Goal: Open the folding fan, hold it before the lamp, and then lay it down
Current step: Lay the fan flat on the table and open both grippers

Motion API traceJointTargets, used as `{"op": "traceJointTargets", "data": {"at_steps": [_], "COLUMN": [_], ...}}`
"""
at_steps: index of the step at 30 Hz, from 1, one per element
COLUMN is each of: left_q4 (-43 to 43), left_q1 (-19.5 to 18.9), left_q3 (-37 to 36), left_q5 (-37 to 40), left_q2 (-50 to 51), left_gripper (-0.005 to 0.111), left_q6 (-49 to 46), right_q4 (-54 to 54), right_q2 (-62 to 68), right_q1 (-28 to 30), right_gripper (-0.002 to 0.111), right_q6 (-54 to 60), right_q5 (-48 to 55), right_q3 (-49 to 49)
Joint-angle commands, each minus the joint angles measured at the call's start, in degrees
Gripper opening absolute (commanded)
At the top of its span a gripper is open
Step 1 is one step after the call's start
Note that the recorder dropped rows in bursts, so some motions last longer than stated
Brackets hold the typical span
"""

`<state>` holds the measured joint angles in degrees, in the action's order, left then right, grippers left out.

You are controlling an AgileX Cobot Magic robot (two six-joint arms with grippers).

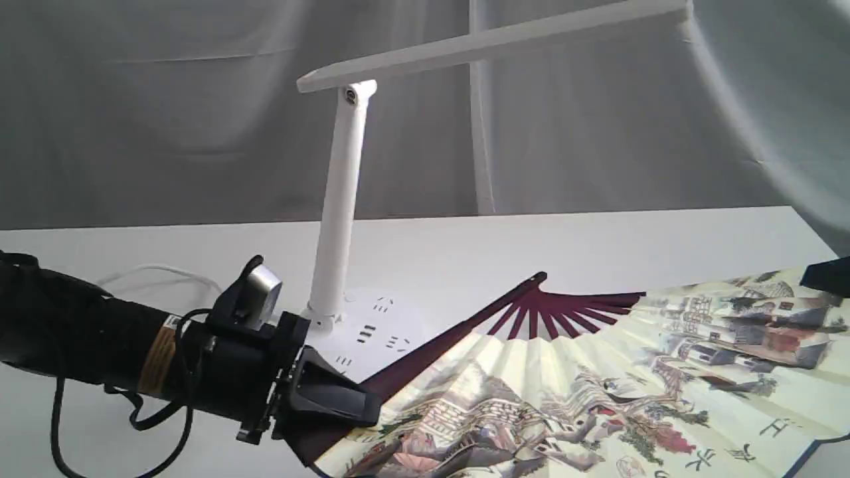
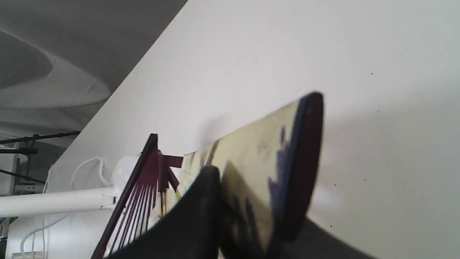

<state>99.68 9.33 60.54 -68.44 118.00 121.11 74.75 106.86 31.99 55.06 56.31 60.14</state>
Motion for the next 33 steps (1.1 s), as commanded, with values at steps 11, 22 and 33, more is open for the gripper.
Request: {"op": "traceJointTargets", "data": {"at_steps": [11,22,33], "left_q4": [-4.14,-6.38,-6.06], "left_q1": [3.27,3.95,7.27], "left_q3": [0.08,6.82,7.75], "left_q5": [7.47,5.54,10.42], "left_q2": [0.69,7.06,7.38], "left_gripper": [0.000,0.000,0.000], "left_q6": [-5.62,-4.23,-5.40], "right_q4": [-5.08,-5.08,3.14], "right_q2": [-0.45,0.09,8.15], "right_q1": [-0.06,-0.06,-0.06], "right_gripper": [0.000,0.000,0.000], "right_q6": [3.18,3.18,8.43], "right_q5": [-13.12,-21.04,-18.68], "right_q3": [-0.35,-0.23,0.00]}}
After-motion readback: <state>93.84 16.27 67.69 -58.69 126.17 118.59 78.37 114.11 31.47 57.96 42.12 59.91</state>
